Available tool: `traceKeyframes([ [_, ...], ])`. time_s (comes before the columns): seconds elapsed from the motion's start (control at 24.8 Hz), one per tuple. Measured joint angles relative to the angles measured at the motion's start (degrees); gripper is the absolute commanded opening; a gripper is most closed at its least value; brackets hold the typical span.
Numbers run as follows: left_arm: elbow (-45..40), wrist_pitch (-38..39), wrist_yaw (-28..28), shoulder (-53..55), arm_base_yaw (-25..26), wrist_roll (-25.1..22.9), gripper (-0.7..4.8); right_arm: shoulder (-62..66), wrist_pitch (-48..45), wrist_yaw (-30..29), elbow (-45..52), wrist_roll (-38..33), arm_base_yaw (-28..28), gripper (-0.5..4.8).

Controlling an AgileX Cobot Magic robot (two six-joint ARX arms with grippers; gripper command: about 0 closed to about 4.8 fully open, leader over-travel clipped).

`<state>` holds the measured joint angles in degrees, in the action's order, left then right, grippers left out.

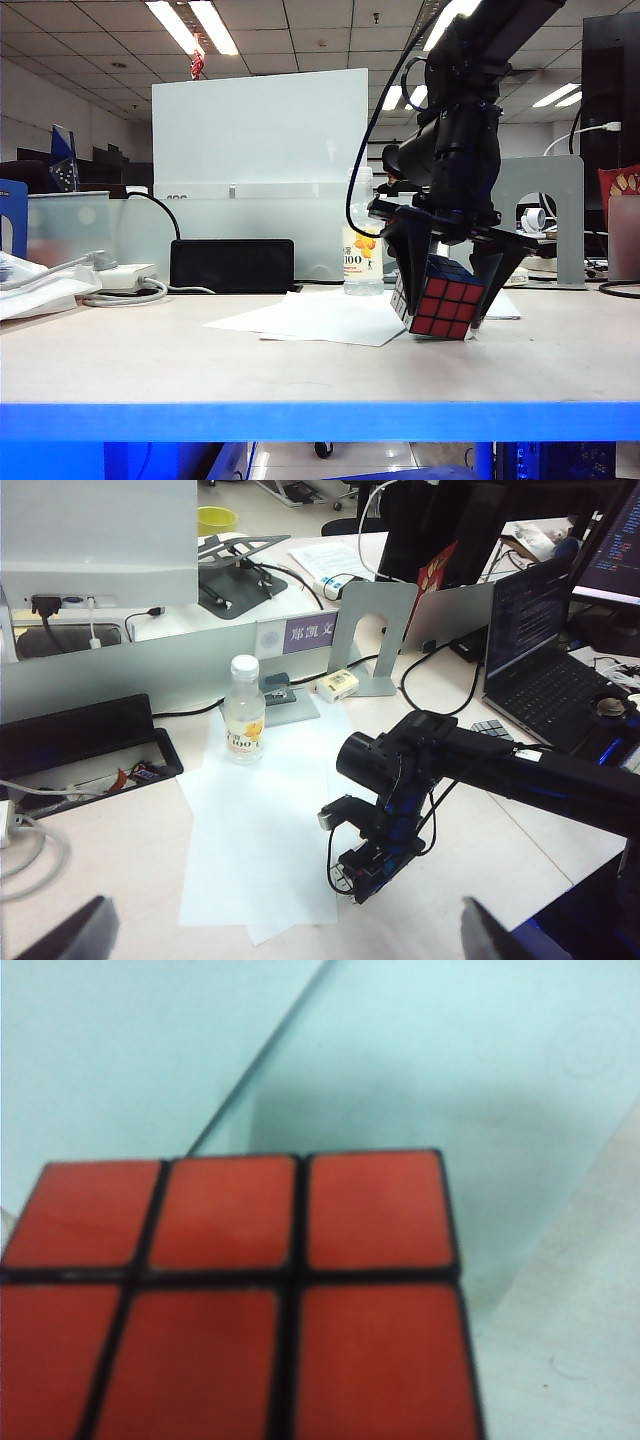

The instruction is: Rotate the Rubik's Cube so that the bottom side is facing up.

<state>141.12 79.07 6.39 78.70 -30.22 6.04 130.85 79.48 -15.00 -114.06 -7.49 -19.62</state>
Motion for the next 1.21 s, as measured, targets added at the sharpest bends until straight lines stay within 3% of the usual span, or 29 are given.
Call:
traceKeyframes([
  [0.08,0.0,0.4,0.0,0.0,0.0,0.0,4.65,0.3,0.0,0.4,0.2,0.0,0.0,4.41],
  [0.24,0.0,1.0,0.0,0.0,0.0,0.0,4.65,1.0,0.2,2.8,0.5,0.2,-0.3,4.44],
  [0.36,0.0,1.0,-0.1,0.0,0.0,0.0,4.65,1.0,-0.1,1.3,0.4,0.2,-0.1,4.46],
  [0.4,0.0,1.0,-0.1,0.0,0.0,0.0,4.65,1.0,-0.1,1.2,0.4,0.2,-0.1,4.79],
  [0.48,0.0,1.0,-0.1,0.0,0.0,0.0,4.65,1.1,-0.2,0.9,0.0,0.3,0.0,4.79],
  [0.73,-0.1,1.0,-0.7,0.0,0.0,0.0,4.65,1.7,-6.1,0.6,-13.0,3.3,-0.6,4.79],
  [0.93,-1.0,1.1,-3.4,0.1,0.0,-0.9,4.57,1.7,-1.7,6.6,-26.8,3.2,0.1,4.79],
  [1.01,-1.0,0.5,-5.8,0.2,0.0,-1.8,4.56,0.0,-0.3,7.5,-31.6,3.1,0.6,3.28],
  [1.05,-1.0,0.2,-7.5,0.3,0.0,-2.3,4.46,-1.1,-0.1,7.3,-33.3,2.9,0.6,1.49],
  [1.09,-1.0,-0.2,-11.9,0.6,0.0,-3.4,4.19,-3.2,0.1,6.8,-36.5,2.9,0.4,1.24],
  [1.13,-1.0,-0.5,-14.3,0.8,0.0,-4.1,3.26,-4.9,-0.1,6.0,-38.7,2.7,0.3,1.11],
  [1.17,-1.1,-0.9,-20.3,1.2,0.0,-6.1,2.83,-8.4,-0.9,4.3,-42.8,1.5,0.2,0.97],
  [1.21,-1.1,-1.3,-23.4,1.3,0.0,-6.6,2.09,-9.8,-1.8,3.8,-44.4,1.2,0.1,0.30],
])
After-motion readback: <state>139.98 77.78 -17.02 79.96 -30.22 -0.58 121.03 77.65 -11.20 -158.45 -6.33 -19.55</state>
